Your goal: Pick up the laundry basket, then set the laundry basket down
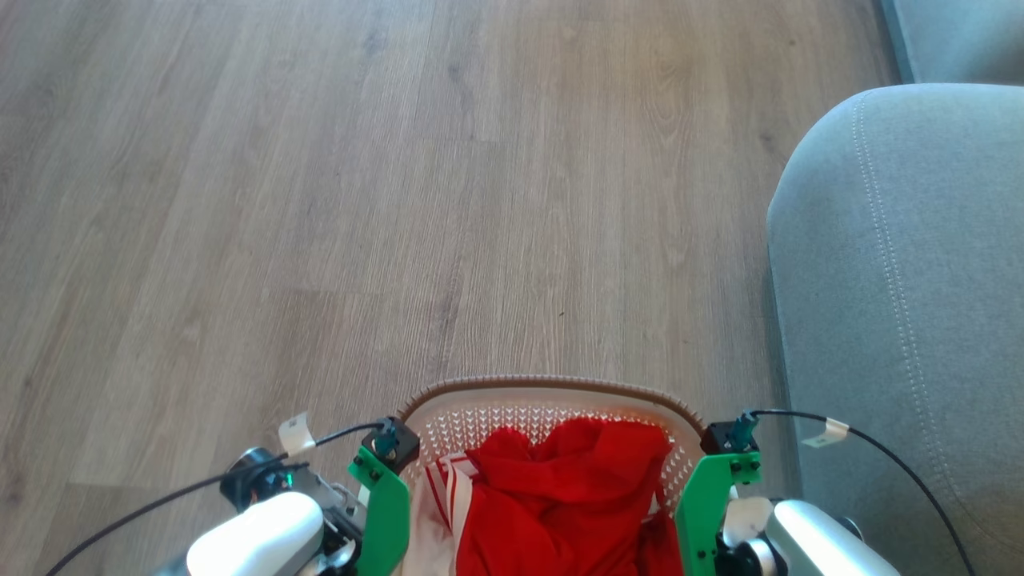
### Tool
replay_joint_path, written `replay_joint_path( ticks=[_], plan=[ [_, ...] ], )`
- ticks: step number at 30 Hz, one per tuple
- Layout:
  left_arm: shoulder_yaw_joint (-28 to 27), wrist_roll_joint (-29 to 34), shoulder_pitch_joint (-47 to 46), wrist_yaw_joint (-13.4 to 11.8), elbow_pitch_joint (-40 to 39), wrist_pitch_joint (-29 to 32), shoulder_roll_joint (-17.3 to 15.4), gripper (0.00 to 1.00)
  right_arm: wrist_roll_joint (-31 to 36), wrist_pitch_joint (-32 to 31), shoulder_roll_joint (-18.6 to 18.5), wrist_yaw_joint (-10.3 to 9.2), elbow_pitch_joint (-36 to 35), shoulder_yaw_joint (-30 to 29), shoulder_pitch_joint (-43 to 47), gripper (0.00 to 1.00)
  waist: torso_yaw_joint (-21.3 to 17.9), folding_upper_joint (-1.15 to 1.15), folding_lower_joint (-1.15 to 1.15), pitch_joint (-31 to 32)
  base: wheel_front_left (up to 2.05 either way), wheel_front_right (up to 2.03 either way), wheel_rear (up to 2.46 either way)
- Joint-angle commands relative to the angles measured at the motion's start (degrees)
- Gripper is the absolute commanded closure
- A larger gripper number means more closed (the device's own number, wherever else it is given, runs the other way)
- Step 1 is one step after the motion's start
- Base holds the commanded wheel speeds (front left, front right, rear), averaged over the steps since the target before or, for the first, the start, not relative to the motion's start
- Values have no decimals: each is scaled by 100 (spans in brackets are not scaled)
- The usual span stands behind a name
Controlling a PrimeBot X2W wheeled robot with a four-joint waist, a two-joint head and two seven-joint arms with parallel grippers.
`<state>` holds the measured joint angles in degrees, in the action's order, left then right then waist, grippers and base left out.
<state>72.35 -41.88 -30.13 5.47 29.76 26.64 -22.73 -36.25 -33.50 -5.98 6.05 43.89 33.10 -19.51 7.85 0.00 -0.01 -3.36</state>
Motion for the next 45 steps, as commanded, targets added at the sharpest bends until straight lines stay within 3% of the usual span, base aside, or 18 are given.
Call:
replay_joint_path(
  ticks=[1,24,45],
  plan=[
    [100,90,4,202,-452,70,107,100,126,18,283,144,-647,18,-272,100,-5,0,1,14,0,0,0],
    [100,104,39,202,-502,145,119,100,837,-839,309,144,-2069,-780,481,100,24,0,1,17,0,0,0],
    [100,112,16,202,-419,106,156,100,967,-1016,310,144,-2367,-909,687,100,13,0,1,38,0,0,0]
  ],
)
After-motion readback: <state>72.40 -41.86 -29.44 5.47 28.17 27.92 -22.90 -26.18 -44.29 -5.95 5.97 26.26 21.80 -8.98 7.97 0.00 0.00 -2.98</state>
